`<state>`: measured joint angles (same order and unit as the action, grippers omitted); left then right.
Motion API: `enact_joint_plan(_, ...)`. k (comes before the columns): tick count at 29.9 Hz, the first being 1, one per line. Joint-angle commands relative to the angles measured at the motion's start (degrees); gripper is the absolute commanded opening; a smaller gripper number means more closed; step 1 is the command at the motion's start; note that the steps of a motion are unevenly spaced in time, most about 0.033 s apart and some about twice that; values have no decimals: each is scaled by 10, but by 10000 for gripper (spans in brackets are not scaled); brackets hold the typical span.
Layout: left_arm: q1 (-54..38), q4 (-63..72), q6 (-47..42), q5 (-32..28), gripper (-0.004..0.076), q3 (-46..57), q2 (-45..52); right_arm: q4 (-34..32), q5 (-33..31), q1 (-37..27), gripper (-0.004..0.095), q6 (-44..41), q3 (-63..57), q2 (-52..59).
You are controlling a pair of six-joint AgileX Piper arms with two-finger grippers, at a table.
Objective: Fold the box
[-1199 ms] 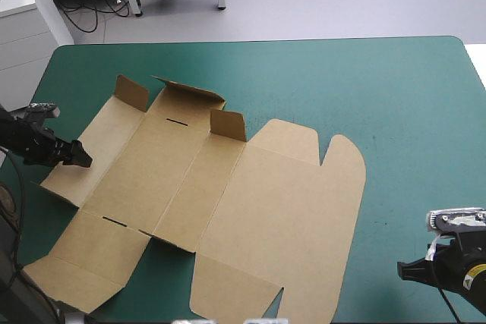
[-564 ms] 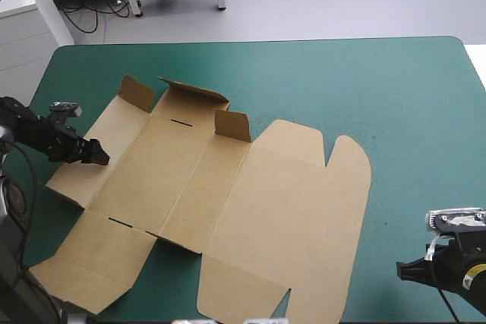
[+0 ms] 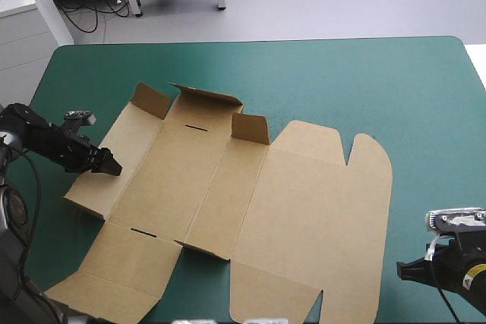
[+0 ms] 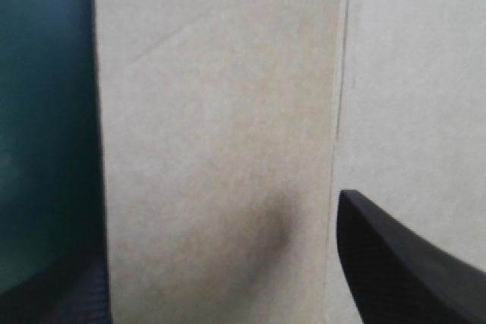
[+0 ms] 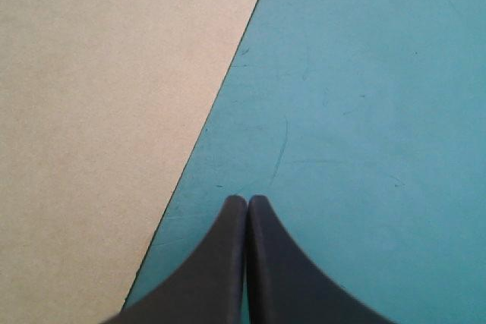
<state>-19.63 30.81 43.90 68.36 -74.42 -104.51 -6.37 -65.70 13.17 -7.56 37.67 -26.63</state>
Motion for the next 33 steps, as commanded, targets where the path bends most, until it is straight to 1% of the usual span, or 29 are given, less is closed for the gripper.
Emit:
enact_joint_plan(1,6,70,-8,58,482,-5,36,-9,35,-2,-20,5,14,-5)
enact_joint_plan(9,63,65,-16,58,482,-5,36,-9,37,-2,-20,5,14,-5)
enact_joint_plan(14,85,-3,-56,58,479,-5,36,-9,37,-2,-20,5,14,-5)
enact_joint_plan(17,84,-28,-62,58,440,-5,49,-9,36,-2,-20,12,14,-5)
enact_joint_plan(22,84,-44,-65,58,335,-5,80,-9,38,-2,-20,21,14,-5)
enact_joint_plan(28,84,-44,-86,58,325,-2,96,-9,38,-2,-20,30,14,-5)
enact_joint_plan(33,84,-42,-76,57,325,41,96,-9,38,-2,-20,30,14,-5)
